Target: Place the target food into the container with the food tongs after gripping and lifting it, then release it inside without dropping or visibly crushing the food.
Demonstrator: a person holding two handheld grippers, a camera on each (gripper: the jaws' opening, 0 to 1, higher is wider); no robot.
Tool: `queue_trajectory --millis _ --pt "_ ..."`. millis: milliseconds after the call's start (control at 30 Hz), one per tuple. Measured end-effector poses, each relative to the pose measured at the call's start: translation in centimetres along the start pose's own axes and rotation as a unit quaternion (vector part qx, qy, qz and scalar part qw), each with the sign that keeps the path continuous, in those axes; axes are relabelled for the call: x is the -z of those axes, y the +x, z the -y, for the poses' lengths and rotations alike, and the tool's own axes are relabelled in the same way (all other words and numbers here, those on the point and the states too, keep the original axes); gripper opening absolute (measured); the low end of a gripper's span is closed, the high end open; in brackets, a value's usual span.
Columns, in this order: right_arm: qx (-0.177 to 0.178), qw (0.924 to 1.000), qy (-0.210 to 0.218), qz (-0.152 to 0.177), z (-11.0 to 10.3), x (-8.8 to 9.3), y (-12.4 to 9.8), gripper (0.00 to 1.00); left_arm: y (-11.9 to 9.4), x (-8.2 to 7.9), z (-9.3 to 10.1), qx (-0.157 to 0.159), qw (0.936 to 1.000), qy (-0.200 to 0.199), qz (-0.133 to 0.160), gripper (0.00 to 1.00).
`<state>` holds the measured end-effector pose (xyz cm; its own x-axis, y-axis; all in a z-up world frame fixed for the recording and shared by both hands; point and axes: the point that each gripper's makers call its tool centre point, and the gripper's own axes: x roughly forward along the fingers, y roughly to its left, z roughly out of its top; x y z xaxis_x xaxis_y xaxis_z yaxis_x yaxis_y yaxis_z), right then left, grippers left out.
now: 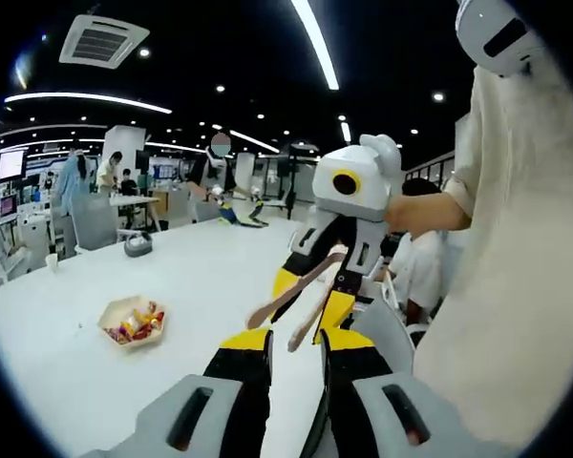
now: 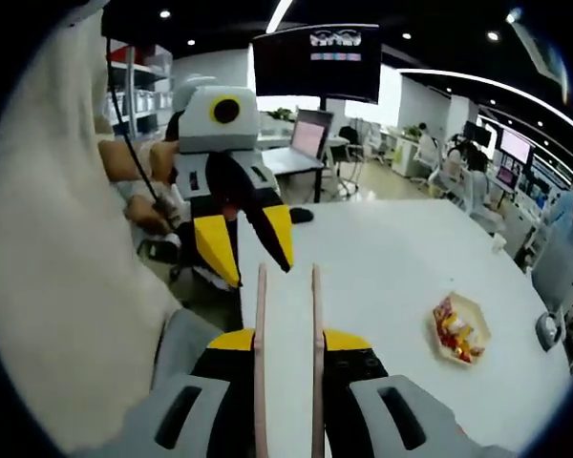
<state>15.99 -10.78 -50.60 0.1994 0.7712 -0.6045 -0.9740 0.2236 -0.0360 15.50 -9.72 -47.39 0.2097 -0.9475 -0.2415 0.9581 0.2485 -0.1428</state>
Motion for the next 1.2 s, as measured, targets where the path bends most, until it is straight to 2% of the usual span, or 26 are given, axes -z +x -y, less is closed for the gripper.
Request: queue_trajectory --millis 233,633,967,1200 --pt "-0.008 1.0 -0.003 0.003 -0.2 -0.4 0.1 0.24 0.0 -0.1 0.2 0.005 0.9998 0.02 -0.002 0.07" --pt "-0.018 0.9998 0.001 0.005 -0.5 -0.6 0.4 0.25 -0.4 0.4 0.4 0.008 0.9993 0.036 -0.01 0.03" --pt "-0.036 0.9992 -0.014 -0.012 -1.0 0.4 0.7 0.28 -0.3 1.1 1.5 0.033 0.9984 0.042 -0.019 0.0" --pt "-0.027 0.9993 -0.023 -0.013 -0.7 0.5 1.0 0.31 -0.3 1.0 1.8 0.035 0.9986 0.037 -0.011 0.0"
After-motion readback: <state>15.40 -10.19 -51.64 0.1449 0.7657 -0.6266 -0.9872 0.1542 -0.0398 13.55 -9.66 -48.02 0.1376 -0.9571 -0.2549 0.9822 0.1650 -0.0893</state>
